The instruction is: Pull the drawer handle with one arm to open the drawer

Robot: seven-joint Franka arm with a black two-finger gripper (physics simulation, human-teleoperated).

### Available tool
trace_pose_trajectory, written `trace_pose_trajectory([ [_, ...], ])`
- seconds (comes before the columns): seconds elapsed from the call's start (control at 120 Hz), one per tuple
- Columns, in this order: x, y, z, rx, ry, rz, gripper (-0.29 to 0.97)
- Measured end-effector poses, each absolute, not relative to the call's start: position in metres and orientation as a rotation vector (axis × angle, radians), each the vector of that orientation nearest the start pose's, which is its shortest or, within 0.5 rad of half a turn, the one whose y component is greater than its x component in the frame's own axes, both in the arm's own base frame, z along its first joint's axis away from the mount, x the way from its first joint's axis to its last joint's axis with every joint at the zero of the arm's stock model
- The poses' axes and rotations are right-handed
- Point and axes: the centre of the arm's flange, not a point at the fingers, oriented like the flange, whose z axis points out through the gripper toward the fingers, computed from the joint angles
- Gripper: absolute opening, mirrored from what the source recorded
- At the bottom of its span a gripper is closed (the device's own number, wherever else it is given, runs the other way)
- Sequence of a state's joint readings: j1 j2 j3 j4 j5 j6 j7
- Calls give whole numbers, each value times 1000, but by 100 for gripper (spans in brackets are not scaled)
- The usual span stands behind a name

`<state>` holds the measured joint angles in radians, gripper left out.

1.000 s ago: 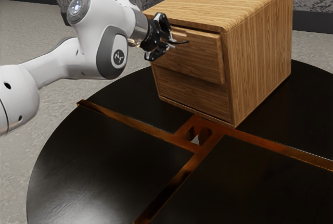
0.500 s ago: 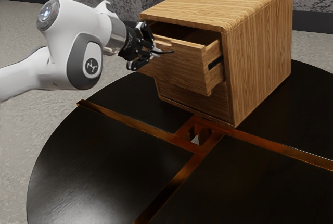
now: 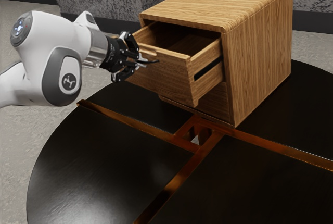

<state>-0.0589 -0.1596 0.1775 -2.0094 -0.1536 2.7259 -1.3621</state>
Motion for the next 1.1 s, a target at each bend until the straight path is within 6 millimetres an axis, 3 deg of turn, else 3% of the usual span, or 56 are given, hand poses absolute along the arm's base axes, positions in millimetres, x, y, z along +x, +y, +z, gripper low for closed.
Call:
trace_pose_trajectory([
  [0.517,497,79,630,1634,1701,798,-10],
  [0.85,468,96,630,1615,1721,827,-9],
  [0.975,440,96,650,1588,1683,862,5],
  [1.067,421,94,666,1578,1654,880,25],
  [1.1,417,84,681,1601,1632,876,31],
])
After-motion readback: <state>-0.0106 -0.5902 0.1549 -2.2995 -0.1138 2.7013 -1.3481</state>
